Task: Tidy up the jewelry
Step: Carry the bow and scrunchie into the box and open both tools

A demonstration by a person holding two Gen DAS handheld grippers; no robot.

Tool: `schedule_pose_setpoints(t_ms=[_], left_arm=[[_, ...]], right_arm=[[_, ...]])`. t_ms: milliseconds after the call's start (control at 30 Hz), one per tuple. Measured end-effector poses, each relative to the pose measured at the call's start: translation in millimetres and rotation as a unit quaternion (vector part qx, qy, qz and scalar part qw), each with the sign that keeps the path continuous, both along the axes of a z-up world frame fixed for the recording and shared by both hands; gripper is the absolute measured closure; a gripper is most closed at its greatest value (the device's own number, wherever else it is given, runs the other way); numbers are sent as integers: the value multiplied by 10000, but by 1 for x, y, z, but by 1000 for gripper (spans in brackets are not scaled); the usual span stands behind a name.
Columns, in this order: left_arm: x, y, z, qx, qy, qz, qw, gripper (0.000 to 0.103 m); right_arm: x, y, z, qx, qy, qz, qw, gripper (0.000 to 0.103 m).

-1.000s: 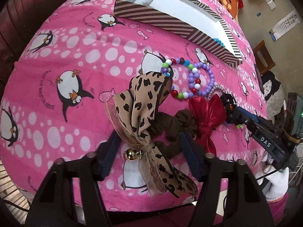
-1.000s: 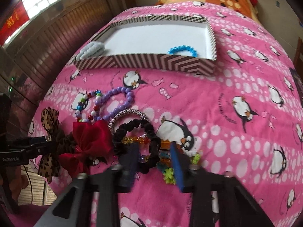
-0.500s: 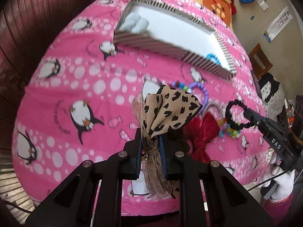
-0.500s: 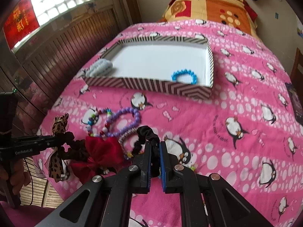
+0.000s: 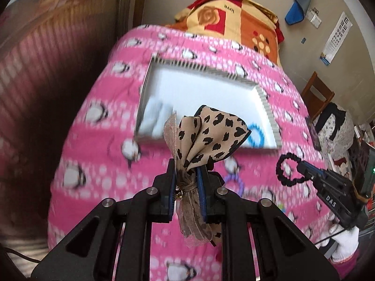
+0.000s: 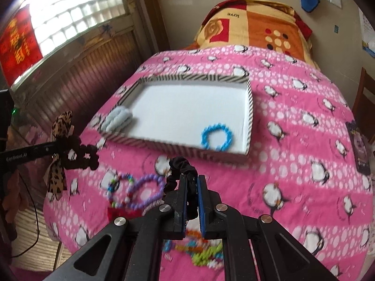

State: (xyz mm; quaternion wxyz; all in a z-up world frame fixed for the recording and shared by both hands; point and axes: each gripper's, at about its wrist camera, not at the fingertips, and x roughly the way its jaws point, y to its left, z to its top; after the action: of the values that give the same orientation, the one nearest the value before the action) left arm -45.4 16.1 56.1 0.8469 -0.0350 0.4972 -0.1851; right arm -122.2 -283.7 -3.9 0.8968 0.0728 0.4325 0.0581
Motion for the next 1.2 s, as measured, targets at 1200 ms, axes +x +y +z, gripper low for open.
schedule_pose_setpoints(t_ms=[1200], left_arm=[[201, -102, -95, 1314, 460, 413, 9894, 87]], right_arm=[[194, -77, -75, 380, 788, -498, 9949, 96]])
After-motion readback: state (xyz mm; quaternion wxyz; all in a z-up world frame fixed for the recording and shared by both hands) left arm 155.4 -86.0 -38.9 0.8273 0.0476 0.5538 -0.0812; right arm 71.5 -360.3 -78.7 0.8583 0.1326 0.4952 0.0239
